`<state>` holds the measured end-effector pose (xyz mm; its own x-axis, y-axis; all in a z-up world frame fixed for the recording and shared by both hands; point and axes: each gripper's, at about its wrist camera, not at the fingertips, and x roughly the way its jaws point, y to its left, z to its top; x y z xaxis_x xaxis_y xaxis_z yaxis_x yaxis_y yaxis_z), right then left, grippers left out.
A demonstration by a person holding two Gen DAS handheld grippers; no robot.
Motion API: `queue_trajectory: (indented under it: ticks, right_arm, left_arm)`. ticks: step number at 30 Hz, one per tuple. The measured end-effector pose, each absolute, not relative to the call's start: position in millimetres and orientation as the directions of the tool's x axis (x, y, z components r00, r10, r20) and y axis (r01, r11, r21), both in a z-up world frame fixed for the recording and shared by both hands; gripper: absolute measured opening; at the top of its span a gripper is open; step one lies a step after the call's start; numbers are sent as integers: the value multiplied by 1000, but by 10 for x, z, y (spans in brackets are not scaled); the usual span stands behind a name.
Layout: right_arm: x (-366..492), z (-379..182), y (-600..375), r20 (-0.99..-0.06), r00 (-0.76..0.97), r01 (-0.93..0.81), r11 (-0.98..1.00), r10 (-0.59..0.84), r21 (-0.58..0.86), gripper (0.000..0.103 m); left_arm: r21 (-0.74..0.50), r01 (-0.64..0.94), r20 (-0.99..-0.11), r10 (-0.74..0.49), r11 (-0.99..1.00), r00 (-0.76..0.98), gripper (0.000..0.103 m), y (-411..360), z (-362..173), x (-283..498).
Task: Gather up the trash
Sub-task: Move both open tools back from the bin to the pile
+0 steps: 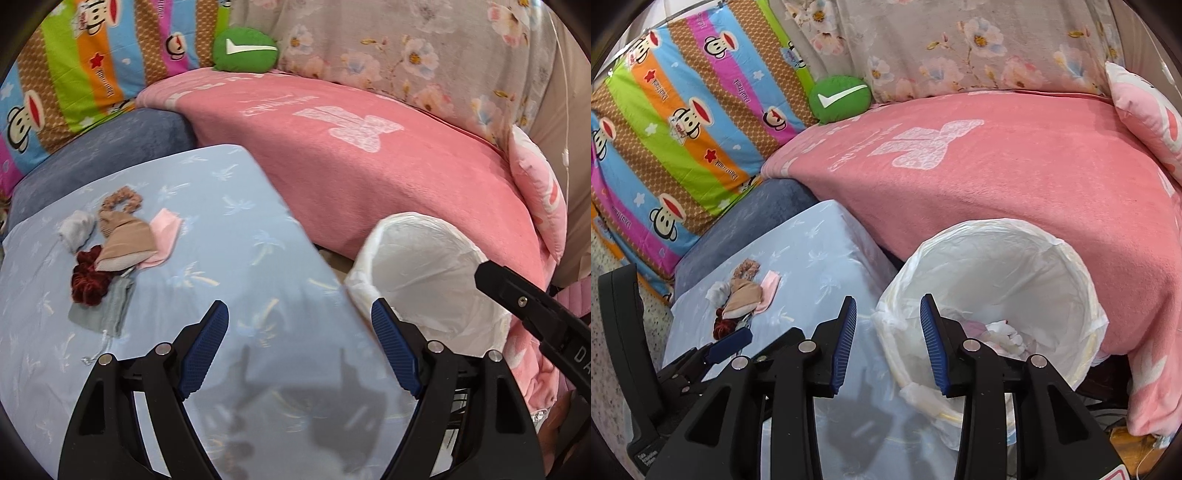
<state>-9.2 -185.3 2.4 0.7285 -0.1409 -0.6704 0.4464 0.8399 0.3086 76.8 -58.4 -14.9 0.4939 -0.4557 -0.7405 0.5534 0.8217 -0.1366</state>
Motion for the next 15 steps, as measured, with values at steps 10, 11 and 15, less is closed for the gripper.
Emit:
queue_trajectory:
  ticks: [10,11,15]
  right_arm:
    - [178,-56,-1411,-697,712,374,887,-89,269,42]
    - [210,-67,-1364,-700,709,366,892,-83,265,42]
    - [364,-114,-1141,-714,699,326,912,-53,251,43]
  left_arm:
    - [-153,432,-748,-390,889,537,76,-3,-207,1022]
    - [-155,420,-748,-384,894,541,76,58,-214,1050]
    - [-149,369,-754,-347,917,558,77,316,-256,1163]
